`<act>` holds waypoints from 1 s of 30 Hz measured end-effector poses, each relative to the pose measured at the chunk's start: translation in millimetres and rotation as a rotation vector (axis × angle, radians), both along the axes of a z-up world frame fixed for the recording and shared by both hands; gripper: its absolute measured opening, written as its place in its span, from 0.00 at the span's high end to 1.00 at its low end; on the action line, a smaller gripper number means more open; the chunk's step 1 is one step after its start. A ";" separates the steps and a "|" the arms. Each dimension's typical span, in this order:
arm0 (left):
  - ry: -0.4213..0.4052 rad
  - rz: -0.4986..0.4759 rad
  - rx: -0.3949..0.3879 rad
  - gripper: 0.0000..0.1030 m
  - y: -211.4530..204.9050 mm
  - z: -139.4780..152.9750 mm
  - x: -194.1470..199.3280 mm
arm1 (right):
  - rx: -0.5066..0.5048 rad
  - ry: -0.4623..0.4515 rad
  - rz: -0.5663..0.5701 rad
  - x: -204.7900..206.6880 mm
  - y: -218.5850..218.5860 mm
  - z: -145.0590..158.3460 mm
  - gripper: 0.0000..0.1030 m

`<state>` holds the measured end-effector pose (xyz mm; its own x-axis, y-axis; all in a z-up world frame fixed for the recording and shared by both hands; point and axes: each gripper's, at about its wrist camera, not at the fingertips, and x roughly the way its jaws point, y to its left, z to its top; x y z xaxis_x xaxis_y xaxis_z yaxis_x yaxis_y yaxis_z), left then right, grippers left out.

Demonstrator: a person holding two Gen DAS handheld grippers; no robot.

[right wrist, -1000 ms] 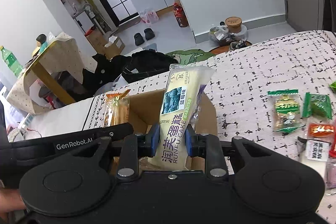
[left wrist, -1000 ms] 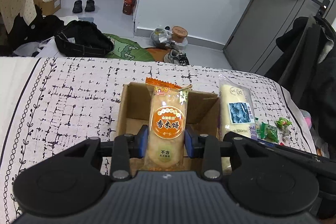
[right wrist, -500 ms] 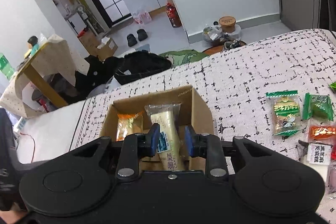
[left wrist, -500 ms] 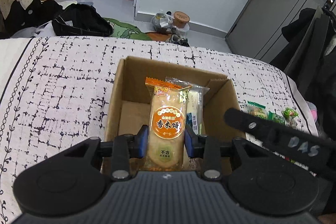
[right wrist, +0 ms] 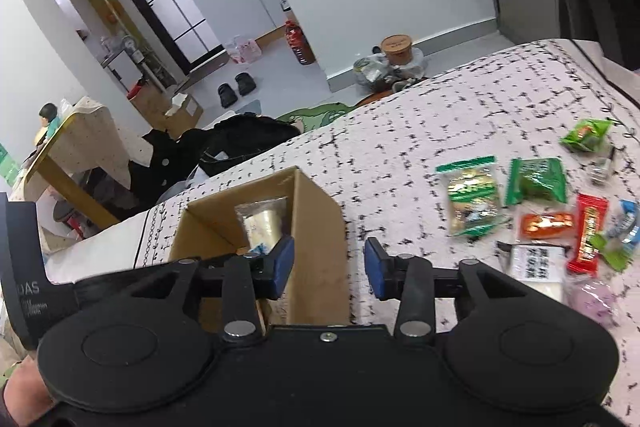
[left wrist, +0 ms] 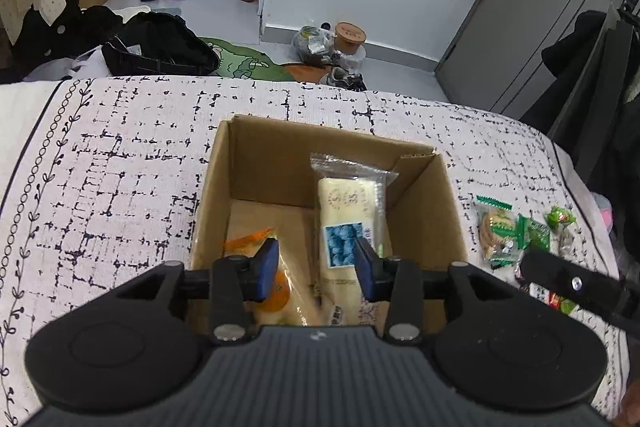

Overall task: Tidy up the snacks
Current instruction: 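Carry both snacks over the cardboard box and open both tools to drop them, then move the left tool to the blue candy while the right tool reaches the purple pastry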

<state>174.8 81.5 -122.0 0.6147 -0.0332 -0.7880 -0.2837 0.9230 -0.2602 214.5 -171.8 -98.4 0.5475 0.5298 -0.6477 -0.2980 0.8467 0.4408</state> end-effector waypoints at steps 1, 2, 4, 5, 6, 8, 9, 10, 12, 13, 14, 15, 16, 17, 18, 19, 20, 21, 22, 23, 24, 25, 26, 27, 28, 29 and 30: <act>-0.001 0.002 -0.005 0.56 0.2 0.3 0.2 | -0.005 -0.001 -0.002 -1.4 -3.1 -0.4 0.58; 0.000 0.004 -0.005 0.54 -0.2 0.5 -0.2 | -0.012 0.000 -0.004 -2.0 -5.7 -1.1 0.58; 0.003 -0.005 0.001 0.52 -2.9 0.8 -1.5 | -0.023 0.005 -0.010 -3.3 -13.5 -2.6 0.57; 0.006 -0.012 0.001 0.51 -4.5 0.9 -2.4 | -0.028 0.007 -0.014 -3.8 -17.8 -3.3 0.56; 0.009 -0.015 0.000 0.51 -5.5 0.9 -3.3 | -0.033 0.006 -0.019 -4.3 -22.0 -3.3 0.55; 0.013 -0.022 -0.001 0.49 -8.6 1.8 -5.4 | -0.043 0.001 -0.032 -5.4 -30.8 -2.5 0.51; 0.013 -0.025 0.000 0.48 -10.5 3.1 -6.5 | -0.045 -0.002 -0.039 -5.8 -35.1 -1.5 0.49; 0.012 -0.027 0.002 0.46 -12.6 4.8 -8.0 | -0.045 -0.004 -0.044 -6.8 -39.3 -0.3 0.48; 0.009 -0.035 0.007 0.42 -17.2 9.2 -10.3 | -0.047 -0.006 -0.051 -7.5 -47.2 1.5 0.46; 0.008 -0.038 0.010 0.39 -19.3 11.5 -10.8 | -0.049 -0.007 -0.055 -7.4 -50.9 2.1 0.44; 0.006 -0.041 0.012 0.37 -22.0 14.3 -11.6 | -0.050 -0.009 -0.059 -7.8 -54.9 3.3 0.43; 0.000 -0.046 0.016 0.36 -25.1 17.8 -12.5 | -0.050 -0.011 -0.062 -8.5 -57.6 4.4 0.40; -0.005 -0.051 0.019 0.33 -27.8 20.7 -12.9 | -0.050 -0.014 -0.066 -8.9 -60.5 5.4 0.36; -0.009 -0.057 0.023 0.32 -31.2 23.7 -13.2 | -0.049 -0.018 -0.070 -9.5 -63.8 6.8 0.34; -0.013 -0.065 0.027 0.31 -34.8 26.9 -13.6 | -0.048 -0.022 -0.074 -9.7 -67.1 8.1 0.29; -0.014 -0.069 0.027 0.29 -37.0 28.8 -13.4 | -0.048 -0.026 -0.076 -10.2 -69.7 9.2 0.25; -0.015 -0.074 0.028 0.28 -39.7 30.8 -13.3 | -0.047 -0.029 -0.079 -10.6 -72.8 10.8 0.23; -0.016 -0.081 0.030 0.27 -42.8 32.7 -13.2 | -0.046 -0.031 -0.081 -10.6 -75.4 11.7 0.21; -0.018 -0.087 0.033 0.25 -45.8 34.0 -13.0 | -0.046 -0.033 -0.082 -10.8 -77.9 12.9 0.20; -0.020 -0.094 0.037 0.23 -49.0 35.3 -13.0 | -0.047 -0.035 -0.082 -11.2 -80.3 13.6 0.19; -0.023 -0.102 0.041 0.22 -52.5 36.5 -12.7 | -0.048 -0.037 -0.084 -11.3 -82.6 14.1 0.17; -0.024 -0.107 0.043 0.21 -53.8 36.3 -12.7 | -0.050 -0.040 -0.087 -11.5 -84.5 14.9 0.16; -0.025 -0.113 0.046 0.19 -56.7 36.8 -12.3 | -0.053 -0.042 -0.090 -11.3 -86.5 15.4 0.15; -0.025 -0.119 0.050 0.19 -59.6 37.2 -12.1 | -0.055 -0.044 -0.094 -11.4 -88.7 16.0 0.13; -0.026 -0.125 0.051 0.17 -62.4 38.0 -11.8 | -0.057 -0.046 -0.100 -11.5 -91.1 16.5 0.10; -0.028 -0.133 0.053 0.15 -65.1 38.4 -11.2 | -0.058 -0.047 -0.105 -11.6 -93.4 16.8 0.09; -0.030 -0.139 0.054 0.14 -68.0 39.0 -10.6 | -0.058 -0.049 -0.111 -12.2 -96.4 17.2 0.08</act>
